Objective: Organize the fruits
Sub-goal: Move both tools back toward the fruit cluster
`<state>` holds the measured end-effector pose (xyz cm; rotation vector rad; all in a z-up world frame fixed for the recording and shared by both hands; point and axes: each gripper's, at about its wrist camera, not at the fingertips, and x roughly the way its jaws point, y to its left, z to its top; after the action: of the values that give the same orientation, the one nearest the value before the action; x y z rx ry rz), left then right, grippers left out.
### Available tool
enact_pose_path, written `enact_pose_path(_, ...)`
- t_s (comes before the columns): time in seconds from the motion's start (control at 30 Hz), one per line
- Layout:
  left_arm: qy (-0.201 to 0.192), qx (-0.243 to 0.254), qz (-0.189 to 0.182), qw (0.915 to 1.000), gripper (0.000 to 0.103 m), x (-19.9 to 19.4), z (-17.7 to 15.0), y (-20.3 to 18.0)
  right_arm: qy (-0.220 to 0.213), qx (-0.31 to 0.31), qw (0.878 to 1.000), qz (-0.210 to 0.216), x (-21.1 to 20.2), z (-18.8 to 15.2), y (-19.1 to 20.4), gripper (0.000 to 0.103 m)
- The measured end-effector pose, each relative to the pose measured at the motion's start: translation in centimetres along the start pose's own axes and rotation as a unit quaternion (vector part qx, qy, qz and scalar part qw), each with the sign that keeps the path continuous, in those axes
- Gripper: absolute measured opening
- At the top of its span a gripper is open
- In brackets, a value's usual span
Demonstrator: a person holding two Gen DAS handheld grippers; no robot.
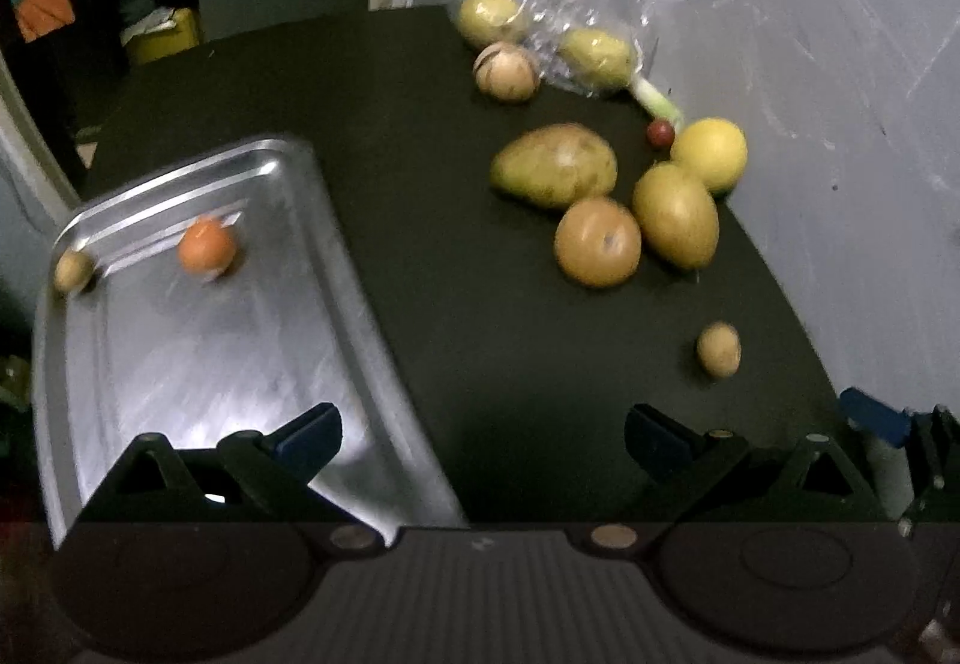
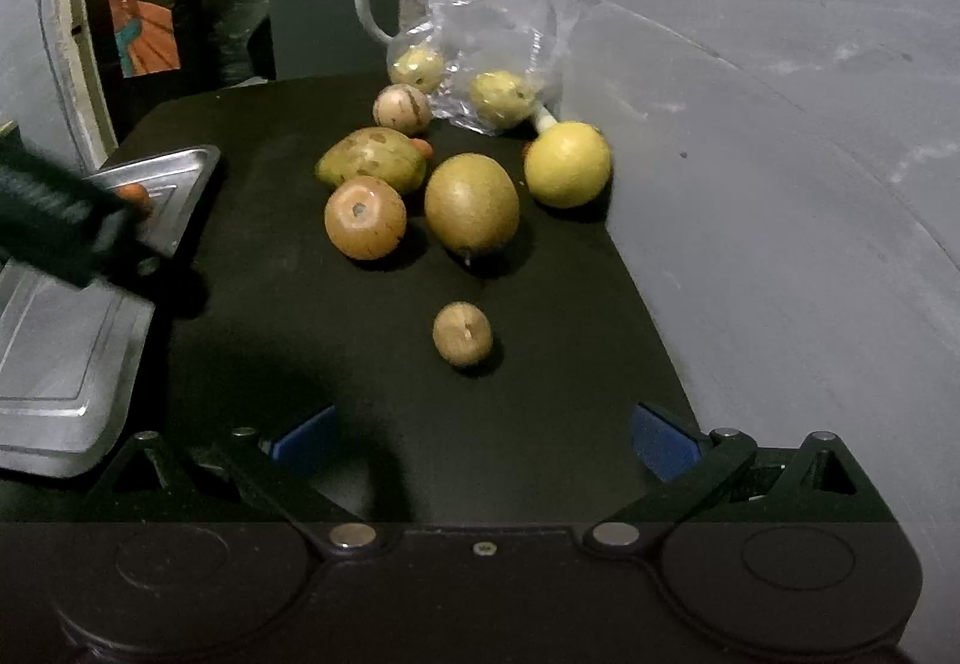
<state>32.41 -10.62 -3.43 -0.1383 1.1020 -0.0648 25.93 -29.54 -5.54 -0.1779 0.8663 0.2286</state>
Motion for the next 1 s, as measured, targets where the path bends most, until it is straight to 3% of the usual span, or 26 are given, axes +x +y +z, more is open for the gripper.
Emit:
enact_pose_path(0.3,-0.018,0.027,-0.003,0.9995,0.102,3.5,3.8,-2.8,-0.007,-0.013,1.0,0.022,2.1,0.7,0.1,0.102)
enact_pose_path(0.63,-0.019,0.047,0.005,0.9987,0.102,5.9,5.3,-4.4,-0.012,-0.002,0.999,0.034,3.2,0.6,-0.7,0.1)
enact_pose_path(1.0,-0.026,0.064,0.01,0.9976,0.099,7.2,5.4,-5.1,-0.025,0.006,0.998,0.052,3.7,0.7,-0.5,0.078)
